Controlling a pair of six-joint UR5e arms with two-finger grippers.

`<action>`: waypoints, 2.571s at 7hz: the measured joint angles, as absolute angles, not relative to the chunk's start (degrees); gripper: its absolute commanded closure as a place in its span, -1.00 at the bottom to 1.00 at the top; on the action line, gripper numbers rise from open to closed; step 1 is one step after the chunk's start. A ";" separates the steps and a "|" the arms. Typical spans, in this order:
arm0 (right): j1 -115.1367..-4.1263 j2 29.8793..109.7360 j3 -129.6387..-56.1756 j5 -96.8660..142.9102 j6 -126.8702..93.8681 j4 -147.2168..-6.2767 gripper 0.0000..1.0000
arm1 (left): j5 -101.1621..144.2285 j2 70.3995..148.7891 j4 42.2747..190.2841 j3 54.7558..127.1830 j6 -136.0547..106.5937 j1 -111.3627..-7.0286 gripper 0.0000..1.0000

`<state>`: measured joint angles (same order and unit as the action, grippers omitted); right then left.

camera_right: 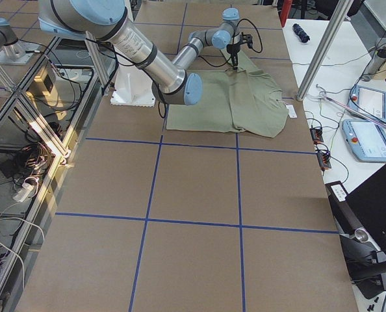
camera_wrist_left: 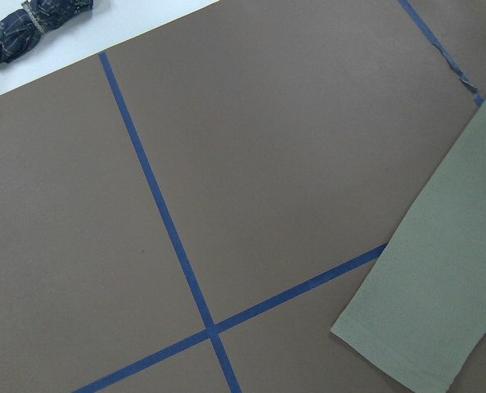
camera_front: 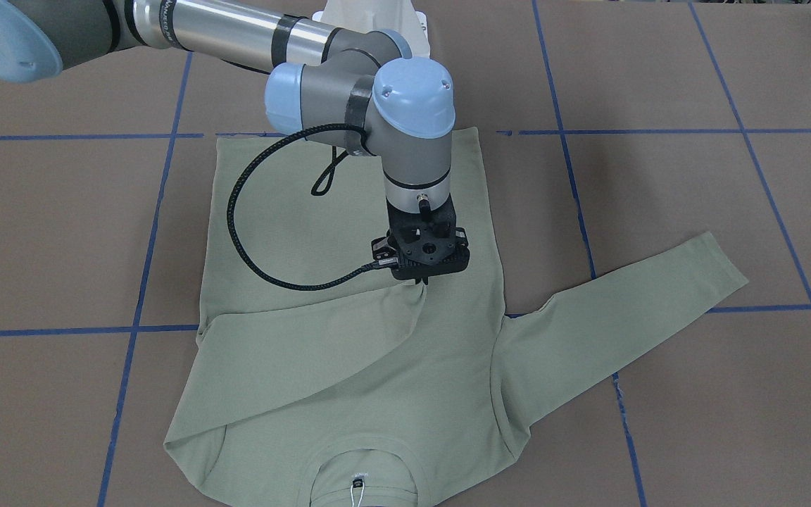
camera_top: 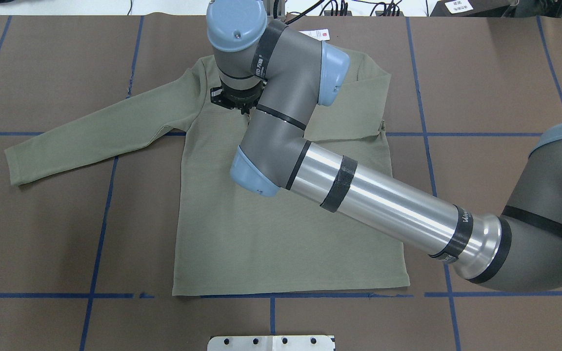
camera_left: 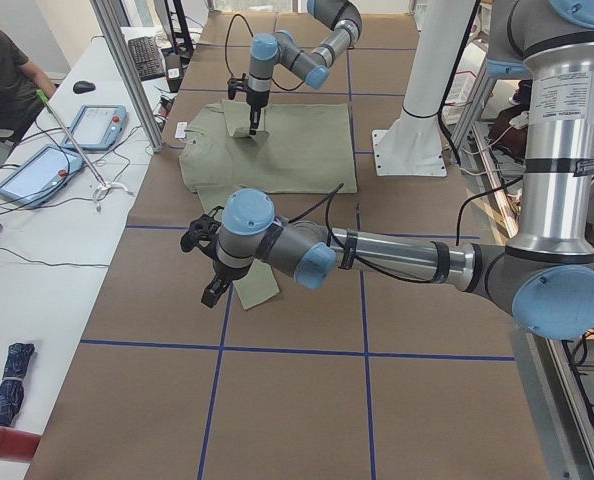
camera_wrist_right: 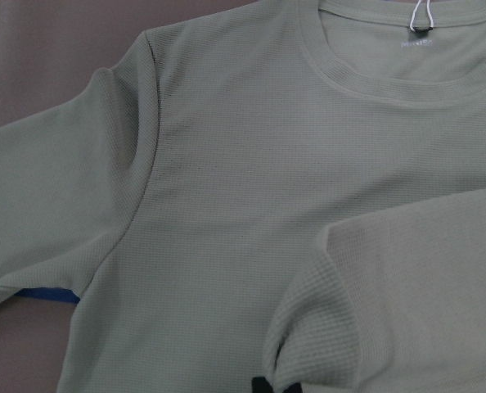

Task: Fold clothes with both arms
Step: 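Carry the grasped sleeve with the right gripper across the shirt body, then release the sleeve and withdraw the right gripper while the left gripper approaches the other cuff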

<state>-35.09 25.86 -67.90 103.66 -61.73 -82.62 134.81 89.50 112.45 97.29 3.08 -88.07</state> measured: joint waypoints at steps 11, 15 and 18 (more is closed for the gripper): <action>-38.35 35.71 -80.34 107.34 -70.87 -88.37 -1.00 | 129.59 89.76 116.28 100.90 -20.67 -78.55 -0.98; -50.01 56.72 -94.23 117.87 -59.28 -92.33 -1.00 | 115.67 86.67 128.14 103.06 -54.25 -59.85 -0.98; -55.38 67.13 -97.81 122.43 -44.10 -92.16 -1.00 | 109.08 86.05 134.95 95.60 -59.43 -54.91 -0.98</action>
<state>-55.38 67.13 -97.81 122.43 -44.10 -92.16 109.08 86.05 134.95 95.60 -59.43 -54.91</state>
